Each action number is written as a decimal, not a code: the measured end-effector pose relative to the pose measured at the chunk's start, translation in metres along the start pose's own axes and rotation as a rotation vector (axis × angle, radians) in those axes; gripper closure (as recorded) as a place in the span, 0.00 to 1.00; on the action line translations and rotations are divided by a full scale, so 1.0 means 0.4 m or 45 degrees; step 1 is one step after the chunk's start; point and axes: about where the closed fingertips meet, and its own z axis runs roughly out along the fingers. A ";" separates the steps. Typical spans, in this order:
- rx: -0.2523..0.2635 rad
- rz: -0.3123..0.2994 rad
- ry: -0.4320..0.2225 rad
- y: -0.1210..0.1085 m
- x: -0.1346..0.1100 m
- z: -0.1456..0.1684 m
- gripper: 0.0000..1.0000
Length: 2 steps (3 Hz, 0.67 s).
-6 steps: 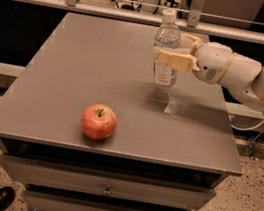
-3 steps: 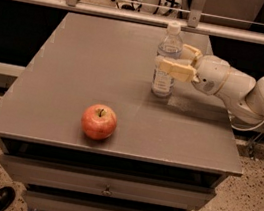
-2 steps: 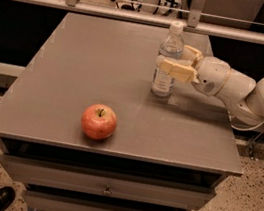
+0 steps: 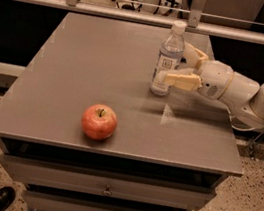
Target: Place blue plastic bottle upright
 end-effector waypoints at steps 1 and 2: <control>0.030 -0.010 0.037 0.000 -0.008 -0.039 0.00; 0.104 -0.058 0.130 -0.015 -0.064 -0.142 0.00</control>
Offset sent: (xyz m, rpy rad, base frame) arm -0.0353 -0.1298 0.0505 -0.2260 -0.0051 -0.2051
